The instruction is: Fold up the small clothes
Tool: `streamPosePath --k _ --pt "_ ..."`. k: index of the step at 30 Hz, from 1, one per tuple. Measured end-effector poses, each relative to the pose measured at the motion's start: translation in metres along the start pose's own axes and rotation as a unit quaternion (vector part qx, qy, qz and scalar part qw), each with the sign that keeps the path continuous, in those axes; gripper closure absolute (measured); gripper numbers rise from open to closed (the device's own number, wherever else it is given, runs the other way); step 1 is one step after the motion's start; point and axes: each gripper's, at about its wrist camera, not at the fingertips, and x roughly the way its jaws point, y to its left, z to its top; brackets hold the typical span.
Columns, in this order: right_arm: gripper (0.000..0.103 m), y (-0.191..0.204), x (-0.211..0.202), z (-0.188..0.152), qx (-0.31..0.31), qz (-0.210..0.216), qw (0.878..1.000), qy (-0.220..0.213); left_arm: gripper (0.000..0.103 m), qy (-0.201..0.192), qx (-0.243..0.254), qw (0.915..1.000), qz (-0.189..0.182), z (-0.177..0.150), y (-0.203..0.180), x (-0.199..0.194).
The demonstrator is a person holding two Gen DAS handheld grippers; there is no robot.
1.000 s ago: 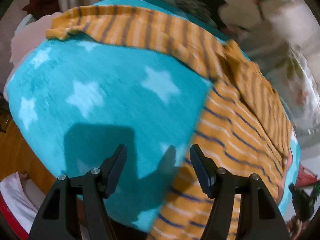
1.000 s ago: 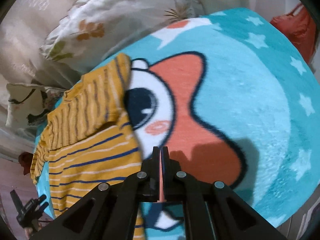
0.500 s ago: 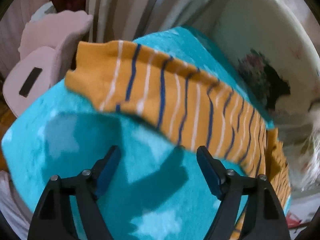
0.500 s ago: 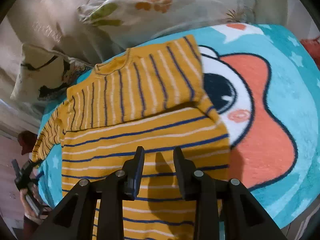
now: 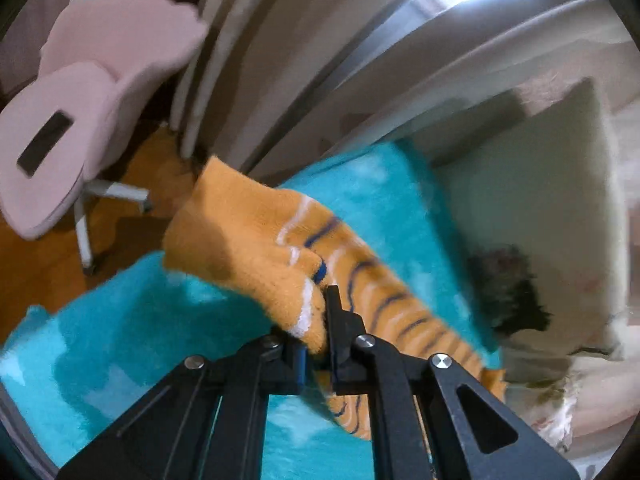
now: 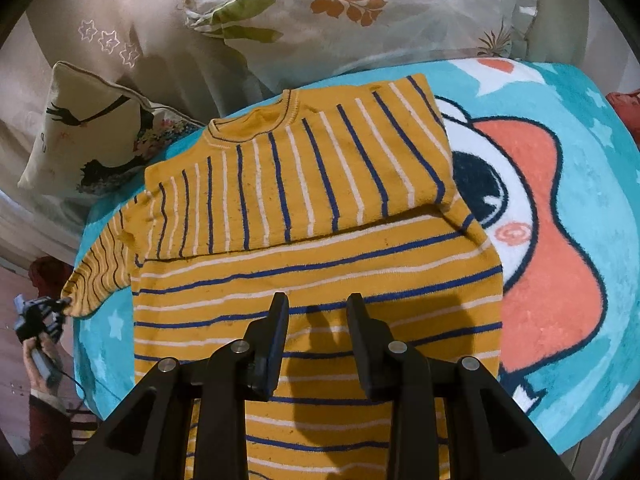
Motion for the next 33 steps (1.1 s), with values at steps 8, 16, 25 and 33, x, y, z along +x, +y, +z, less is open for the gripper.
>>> streamPosePath --k 8,16,25,33 --pt "0.07 -0.01 0.0 -0.003 0.017 0.018 1.0 -0.003 0.096 0.007 0.072 0.9943 -0.078 -0.048 -0.081 -0.035" --pt "0.07 -0.038 -0.013 -0.01 0.03 0.039 0.999 -0.016 0.096 0.049 0.212 0.9653 -0.144 -0.157 -0.211 -0.034" --pt "0.07 -0.12 -0.049 -0.018 0.083 0.03 0.995 -0.038 0.096 0.133 0.331 0.9148 -0.189 -0.303 -0.341 0.01" --pt "0.07 -0.191 -0.067 -0.028 0.123 0.004 0.992 -0.034 0.091 0.222 0.398 0.872 -0.178 -0.437 -0.393 0.075"
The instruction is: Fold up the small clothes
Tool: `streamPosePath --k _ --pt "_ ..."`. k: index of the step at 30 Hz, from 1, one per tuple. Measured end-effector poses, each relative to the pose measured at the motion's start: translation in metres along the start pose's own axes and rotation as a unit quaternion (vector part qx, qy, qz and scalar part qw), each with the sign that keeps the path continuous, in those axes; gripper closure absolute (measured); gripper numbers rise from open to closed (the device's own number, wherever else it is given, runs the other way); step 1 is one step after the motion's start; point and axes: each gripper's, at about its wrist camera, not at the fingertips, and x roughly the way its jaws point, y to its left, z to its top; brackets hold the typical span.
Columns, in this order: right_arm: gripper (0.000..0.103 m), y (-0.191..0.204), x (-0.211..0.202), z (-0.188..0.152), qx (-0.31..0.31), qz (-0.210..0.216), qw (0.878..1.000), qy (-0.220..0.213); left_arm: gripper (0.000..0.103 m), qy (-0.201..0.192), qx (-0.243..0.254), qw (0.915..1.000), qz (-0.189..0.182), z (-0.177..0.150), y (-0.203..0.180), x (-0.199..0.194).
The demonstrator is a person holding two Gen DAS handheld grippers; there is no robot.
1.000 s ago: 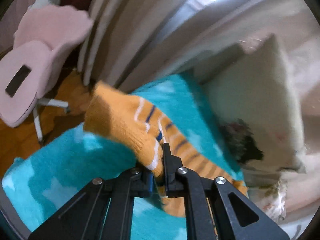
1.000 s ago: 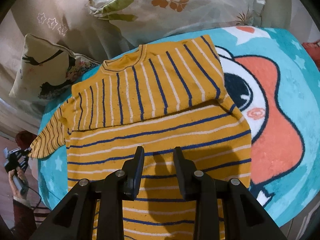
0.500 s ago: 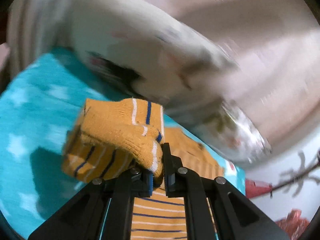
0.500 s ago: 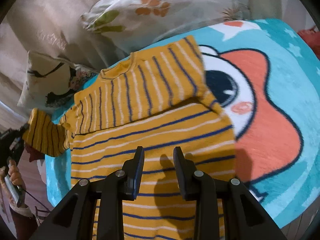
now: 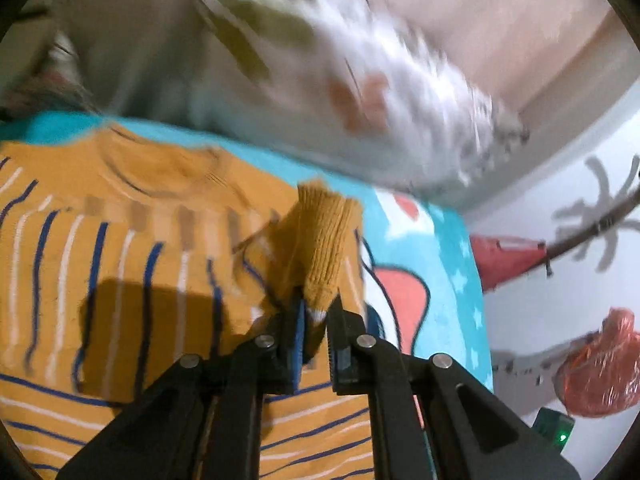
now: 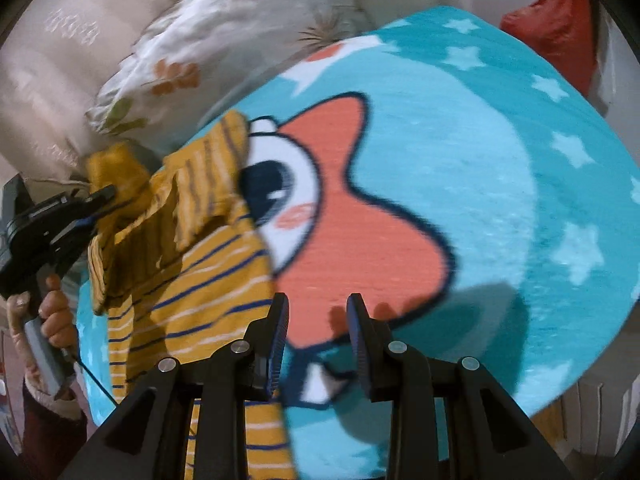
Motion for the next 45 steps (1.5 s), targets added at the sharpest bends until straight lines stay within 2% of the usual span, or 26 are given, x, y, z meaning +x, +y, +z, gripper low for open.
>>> streamPosePath --k 1,5,7,10,12,14,16,18,22,24,26,27,30,33,35,36,38,39,42,43,45 --pt "0.07 -0.006 0.0 0.001 0.003 -0.002 1.0 0.002 0.082 0.015 0.003 0.9999 0.001 -0.003 -0.006 0.016" --pt "0.07 -0.016 0.002 0.012 0.002 -0.003 1.0 0.003 0.065 0.034 0.011 0.9994 -0.004 -0.019 -0.021 0.027" --pt "0.07 -0.011 0.004 0.021 -0.009 0.004 1.0 0.002 0.05 0.026 0.02 0.9995 0.0 -0.024 -0.026 0.015" --pt "0.07 0.01 0.01 0.038 -0.039 0.025 0.999 -0.001 0.042 -0.006 0.026 0.9993 0.027 -0.033 -0.015 -0.031" --pt "0.07 0.029 0.015 0.05 -0.061 0.046 0.997 -0.003 0.042 -0.022 0.021 0.9976 0.062 -0.043 0.0 -0.056" --pt "0.066 0.056 0.024 0.062 -0.09 0.067 0.994 -0.006 0.042 -0.033 0.009 0.9948 0.096 -0.051 0.016 -0.075" --pt "0.055 0.08 0.035 0.072 -0.122 0.082 0.989 -0.011 0.041 -0.046 -0.012 0.99 0.133 -0.063 0.038 -0.098" --pt "0.054 0.098 0.049 0.079 -0.143 0.076 0.987 -0.017 0.041 -0.056 -0.03 0.9841 0.166 -0.074 0.058 -0.116" --pt "0.052 0.127 0.096 0.091 -0.165 0.044 0.985 0.008 0.041 -0.069 -0.069 0.9694 0.225 -0.093 0.102 -0.144" --pt "0.053 0.137 0.119 0.088 -0.184 0.019 0.982 0.028 0.041 -0.069 -0.09 0.9658 0.233 -0.099 0.118 -0.152" --pt "0.091 0.146 0.129 0.081 -0.203 0.02 0.978 0.045 0.041 -0.071 -0.114 0.9625 0.236 -0.106 0.136 -0.16" --pt "0.098 0.149 0.13 0.078 -0.215 0.015 0.976 0.045 0.041 -0.073 -0.119 0.9604 0.241 -0.108 0.142 -0.163" --pt "0.098 0.156 0.116 0.082 -0.227 0.007 0.974 0.015 0.041 -0.077 -0.121 0.9563 0.255 -0.111 0.151 -0.17" --pt "0.098 0.144 0.107 0.099 -0.198 -0.033 0.979 -0.012 0.041 -0.077 -0.127 0.956 0.253 -0.115 0.161 -0.174" --pt "0.098 0.134 0.112 0.112 -0.184 -0.063 0.981 -0.011 0.041 -0.074 -0.128 0.9572 0.249 -0.114 0.164 -0.172" --pt "0.097 0.131 0.118 0.117 -0.18 -0.071 0.981 0.004 0.041 -0.072 -0.126 0.9578 0.248 -0.113 0.165 -0.171" --pt "0.096 0.128 0.117 0.12 -0.173 -0.067 0.983 0.012 0.041 -0.07 -0.122 0.9593 0.245 -0.108 0.165 -0.171" --pt "0.092 0.129 0.111 0.12 -0.171 -0.066 0.983 0.004 0.041 -0.071 -0.118 0.9602 0.243 -0.105 0.165 -0.171" --pt "0.071 0.132 0.086 0.119 -0.153 -0.076 0.984 -0.043 0.041 -0.077 -0.099 0.9625 0.241 -0.084 0.165 -0.169" --pt "0.07 0.134 0.078 0.119 -0.143 -0.069 0.985 -0.061 0.041 -0.079 -0.091 0.9632 0.24 -0.076 0.164 -0.166" --pt "0.071 0.141 0.073 0.12 -0.142 -0.057 0.986 -0.069 0.041 -0.077 -0.076 0.964 0.243 -0.056 0.163 -0.156"
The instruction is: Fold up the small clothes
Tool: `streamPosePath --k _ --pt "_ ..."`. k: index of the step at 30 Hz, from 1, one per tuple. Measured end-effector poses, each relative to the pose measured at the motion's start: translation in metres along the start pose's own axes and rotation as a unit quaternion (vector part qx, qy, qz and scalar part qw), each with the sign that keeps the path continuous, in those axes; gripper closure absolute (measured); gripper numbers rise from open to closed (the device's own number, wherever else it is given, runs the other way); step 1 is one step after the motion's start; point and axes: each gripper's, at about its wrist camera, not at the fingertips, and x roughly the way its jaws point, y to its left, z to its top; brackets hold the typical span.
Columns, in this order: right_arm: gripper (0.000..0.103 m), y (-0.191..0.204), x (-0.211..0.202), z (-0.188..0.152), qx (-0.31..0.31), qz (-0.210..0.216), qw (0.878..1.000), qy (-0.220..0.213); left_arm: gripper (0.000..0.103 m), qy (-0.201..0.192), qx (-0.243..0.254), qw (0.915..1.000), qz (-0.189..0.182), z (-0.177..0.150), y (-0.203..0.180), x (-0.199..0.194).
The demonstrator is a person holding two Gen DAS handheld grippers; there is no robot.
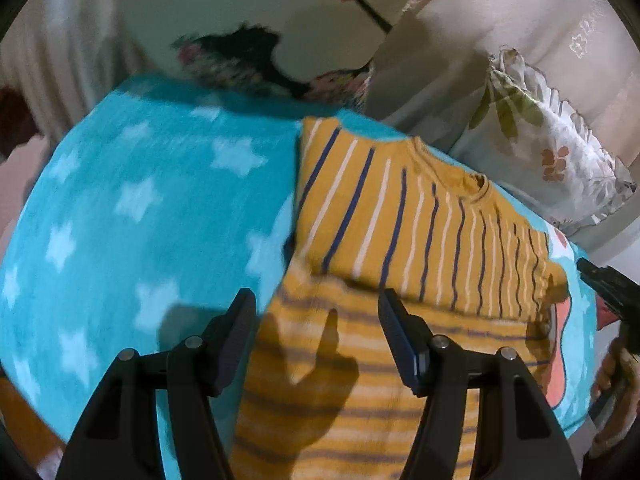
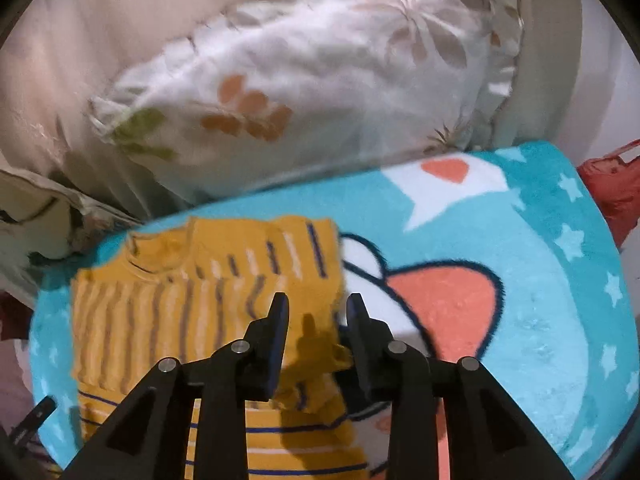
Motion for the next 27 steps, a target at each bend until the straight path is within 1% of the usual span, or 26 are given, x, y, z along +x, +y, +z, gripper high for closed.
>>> streamPosePath --k 2,3,4,6,7,8,10,11,12,15,16,18,20,21,23,24,25,27 --pt "0.07 0.015 -0.002 0.001 -0.009 0.024 1.0 0.0 0.041 0.005 0.012 0.9999 0.001 0.018 -0.008 0.016" --pt "0.071 0.02 0.002 0.001 -0.014 0.039 0.999 0.009 0.041 0.011 0.017 0.9998 0.003 0.027 -0.012 0.028" --pt "0.071 0.028 0.01 0.0 -0.015 0.063 0.998 0.025 0.041 0.015 0.021 0.9996 0.011 0.032 -0.013 0.037" --pt "0.071 0.036 0.025 -0.004 -0.017 0.079 0.996 0.046 0.041 0.028 0.024 0.9984 0.042 0.04 -0.012 0.058" --pt "0.071 0.039 0.033 -0.006 -0.02 0.074 0.996 0.055 0.041 0.04 0.022 0.9975 0.055 0.043 -0.009 0.072" --pt "0.071 0.04 0.041 -0.009 -0.022 0.068 0.995 0.064 0.041 0.049 0.021 0.9969 0.059 0.043 -0.006 0.079" --pt "0.071 0.039 0.06 -0.013 -0.012 0.059 0.994 0.088 0.04 0.068 0.014 0.9956 0.063 0.043 0.0 0.094" --pt "0.07 0.036 0.069 -0.015 -0.004 0.051 0.994 0.099 0.038 0.068 0.013 0.9957 0.061 0.042 0.003 0.097" --pt "0.071 0.033 0.075 -0.016 0.001 0.048 0.993 0.105 0.034 0.064 0.016 0.9959 0.062 0.042 0.003 0.097" --pt "0.07 0.028 0.079 -0.018 0.008 0.045 0.994 0.103 0.016 0.059 0.028 0.994 0.087 0.042 0.004 0.1" --pt "0.07 0.03 0.079 -0.018 0.009 0.042 0.994 0.103 0.014 0.061 0.025 0.994 0.087 0.042 0.007 0.101" --pt "0.068 0.033 0.082 -0.018 0.003 0.032 0.994 0.104 0.014 0.071 0.012 0.9946 0.075 0.045 0.015 0.102" --pt "0.056 0.047 0.086 -0.021 -0.027 0.02 0.994 0.1 0.014 0.07 0.006 0.9952 0.069 0.046 0.019 0.097" --pt "0.045 0.056 0.087 -0.022 -0.056 0.016 0.993 0.103 0.014 0.072 0.007 0.9951 0.068 0.046 0.02 0.092" --pt "0.044 0.079 0.088 -0.025 -0.124 -0.029 0.985 0.112 0.014 0.065 0.012 0.9961 0.059 0.043 0.019 0.08" --pt "0.044 0.086 0.084 -0.027 -0.14 -0.049 0.983 0.11 0.014 0.06 0.014 0.9967 0.052 0.039 0.02 0.073" --pt "0.044 0.091 0.077 -0.029 -0.144 -0.057 0.982 0.104 0.014 0.058 0.016 0.997 0.05 0.035 0.02 0.069" --pt "0.044 0.095 0.061 -0.036 -0.137 -0.032 0.986 0.094 0.014 0.06 0.018 0.9973 0.038 0.025 0.022 0.061"
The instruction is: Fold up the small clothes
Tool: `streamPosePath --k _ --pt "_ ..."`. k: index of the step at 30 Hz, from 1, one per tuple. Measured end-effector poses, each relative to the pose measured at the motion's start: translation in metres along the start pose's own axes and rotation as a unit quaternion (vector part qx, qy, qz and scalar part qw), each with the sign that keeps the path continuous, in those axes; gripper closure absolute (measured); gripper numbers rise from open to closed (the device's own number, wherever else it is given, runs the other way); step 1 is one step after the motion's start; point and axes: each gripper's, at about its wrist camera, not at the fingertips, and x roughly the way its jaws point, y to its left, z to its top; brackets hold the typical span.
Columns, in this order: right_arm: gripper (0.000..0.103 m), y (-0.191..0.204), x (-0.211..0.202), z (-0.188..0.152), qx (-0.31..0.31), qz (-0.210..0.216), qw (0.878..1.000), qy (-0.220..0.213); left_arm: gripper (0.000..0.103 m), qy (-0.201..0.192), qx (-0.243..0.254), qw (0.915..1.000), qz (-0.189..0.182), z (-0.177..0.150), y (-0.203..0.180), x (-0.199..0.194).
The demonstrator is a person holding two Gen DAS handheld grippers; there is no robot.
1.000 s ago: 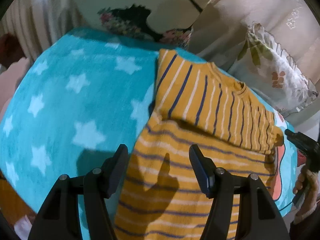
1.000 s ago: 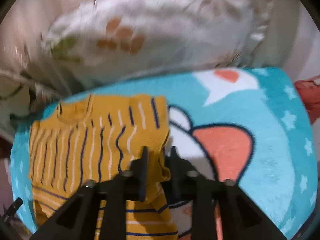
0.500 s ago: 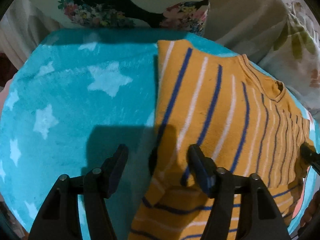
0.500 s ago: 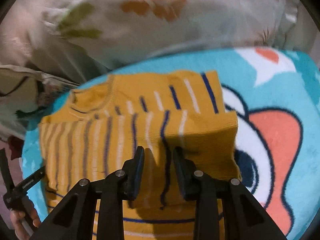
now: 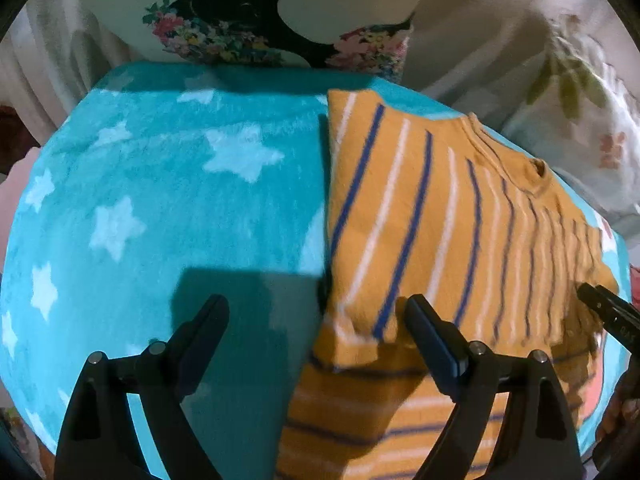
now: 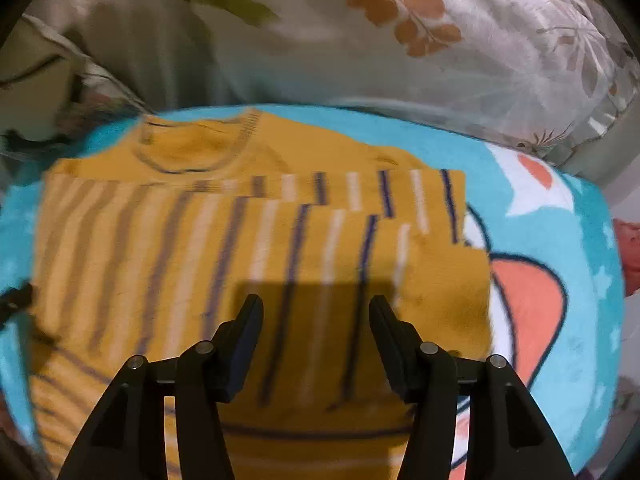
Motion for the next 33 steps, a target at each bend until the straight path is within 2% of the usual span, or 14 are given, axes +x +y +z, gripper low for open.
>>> streamPosePath --k 2,4,5,8,10,13,17,25,28,33 --pt "0.044 0.008 -0.012 -0.016 -0.005 0.004 1.0 -0.009 0.018 0.01 0.002 0.9998 -0.014 -0.013 0.001 -0.003" --pt "0.044 0.017 -0.019 -0.038 -0.024 -0.002 1.0 -0.005 0.033 0.031 0.004 0.9992 -0.025 -0.027 0.006 -0.001" --pt "0.044 0.02 -0.018 -0.049 -0.036 -0.007 0.999 0.003 0.035 0.041 0.004 0.9987 -0.031 -0.032 0.006 0.0" --pt "0.044 0.025 -0.014 -0.086 -0.063 -0.021 0.997 0.03 0.038 0.032 0.023 0.9986 -0.035 -0.051 0.006 -0.01" --pt "0.041 0.018 -0.022 -0.106 -0.05 -0.01 0.999 0.019 0.038 0.036 0.033 0.9979 -0.042 -0.064 0.007 -0.015" --pt "0.038 0.001 -0.029 -0.126 -0.024 0.016 0.999 0.035 0.038 0.033 0.052 0.9977 -0.028 -0.09 0.008 -0.025" --pt "0.033 -0.017 -0.037 -0.151 -0.009 0.033 0.998 0.048 0.038 0.033 0.054 0.9977 -0.023 -0.12 0.014 -0.038" --pt "0.029 -0.037 -0.059 -0.207 -0.057 0.039 0.996 0.05 0.038 0.026 0.034 0.9983 -0.038 -0.183 0.016 -0.06" --pt "0.026 -0.048 -0.067 -0.229 -0.048 0.076 0.994 0.058 0.038 0.022 0.012 0.9982 -0.055 -0.207 0.017 -0.07" --pt "0.025 -0.049 -0.082 -0.261 -0.081 0.142 0.984 0.075 0.038 0.011 -0.02 0.9965 -0.08 -0.234 0.024 -0.087"
